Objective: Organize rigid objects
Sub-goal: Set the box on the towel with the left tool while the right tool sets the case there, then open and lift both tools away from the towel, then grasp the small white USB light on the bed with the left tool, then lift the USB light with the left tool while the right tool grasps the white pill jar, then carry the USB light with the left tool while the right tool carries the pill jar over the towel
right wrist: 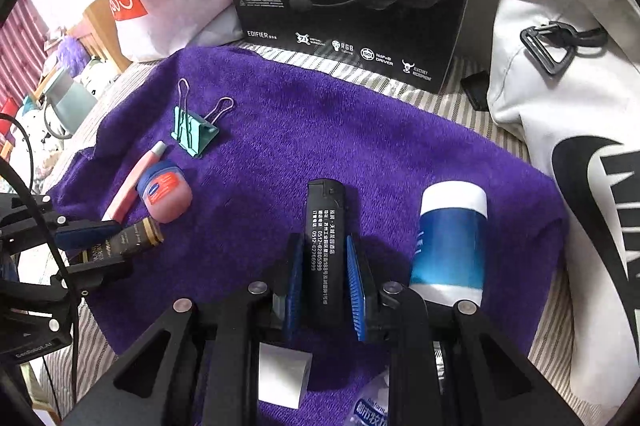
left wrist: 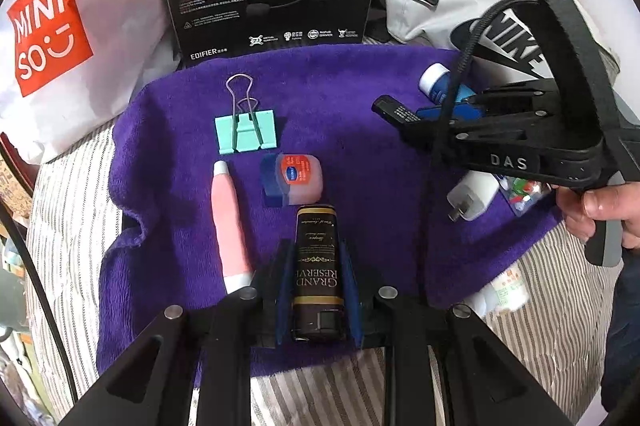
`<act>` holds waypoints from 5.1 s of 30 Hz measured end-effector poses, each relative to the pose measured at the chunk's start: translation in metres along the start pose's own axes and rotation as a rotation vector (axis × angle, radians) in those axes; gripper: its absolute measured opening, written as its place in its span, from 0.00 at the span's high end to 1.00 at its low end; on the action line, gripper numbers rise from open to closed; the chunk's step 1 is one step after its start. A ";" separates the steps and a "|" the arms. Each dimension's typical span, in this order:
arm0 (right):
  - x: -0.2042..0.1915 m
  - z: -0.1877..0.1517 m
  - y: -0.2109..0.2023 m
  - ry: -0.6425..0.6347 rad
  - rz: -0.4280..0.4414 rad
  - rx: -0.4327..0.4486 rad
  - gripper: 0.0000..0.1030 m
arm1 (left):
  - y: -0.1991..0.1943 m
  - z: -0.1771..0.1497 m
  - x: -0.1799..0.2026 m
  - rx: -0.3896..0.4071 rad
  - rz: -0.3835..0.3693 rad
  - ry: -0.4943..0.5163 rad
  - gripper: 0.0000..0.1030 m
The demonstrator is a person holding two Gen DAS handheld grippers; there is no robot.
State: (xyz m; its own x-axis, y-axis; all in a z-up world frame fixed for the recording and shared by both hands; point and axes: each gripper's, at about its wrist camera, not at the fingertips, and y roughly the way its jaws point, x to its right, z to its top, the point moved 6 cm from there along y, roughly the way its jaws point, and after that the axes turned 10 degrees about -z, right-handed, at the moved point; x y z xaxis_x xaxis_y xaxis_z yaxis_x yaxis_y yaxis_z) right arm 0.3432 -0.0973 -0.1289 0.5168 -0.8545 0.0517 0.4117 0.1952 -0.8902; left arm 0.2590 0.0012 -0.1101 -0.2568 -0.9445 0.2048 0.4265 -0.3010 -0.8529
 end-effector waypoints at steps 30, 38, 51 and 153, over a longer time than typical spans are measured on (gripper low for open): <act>0.018 -0.043 -0.104 0.124 0.038 0.119 0.48 | -0.052 -0.030 0.025 0.099 0.011 -0.022 0.41; 0.036 -0.109 -0.159 0.204 -0.030 0.150 0.45 | -0.047 -0.056 0.064 0.100 -0.016 -0.024 0.40; 0.044 -0.230 -0.165 0.362 0.009 0.040 0.45 | -0.003 -0.065 0.080 0.103 0.024 -0.082 0.41; -0.029 -0.100 -0.096 0.247 0.074 0.093 0.72 | -0.073 -0.044 -0.003 0.178 0.071 -0.129 0.67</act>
State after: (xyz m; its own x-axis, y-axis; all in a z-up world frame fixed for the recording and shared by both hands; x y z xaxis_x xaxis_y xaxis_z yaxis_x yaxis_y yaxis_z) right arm 0.2133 -0.1397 -0.0904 0.3543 -0.9255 -0.1340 0.4526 0.2951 -0.8414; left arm 0.1904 0.0320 -0.0697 -0.1123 -0.9697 0.2170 0.5884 -0.2409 -0.7719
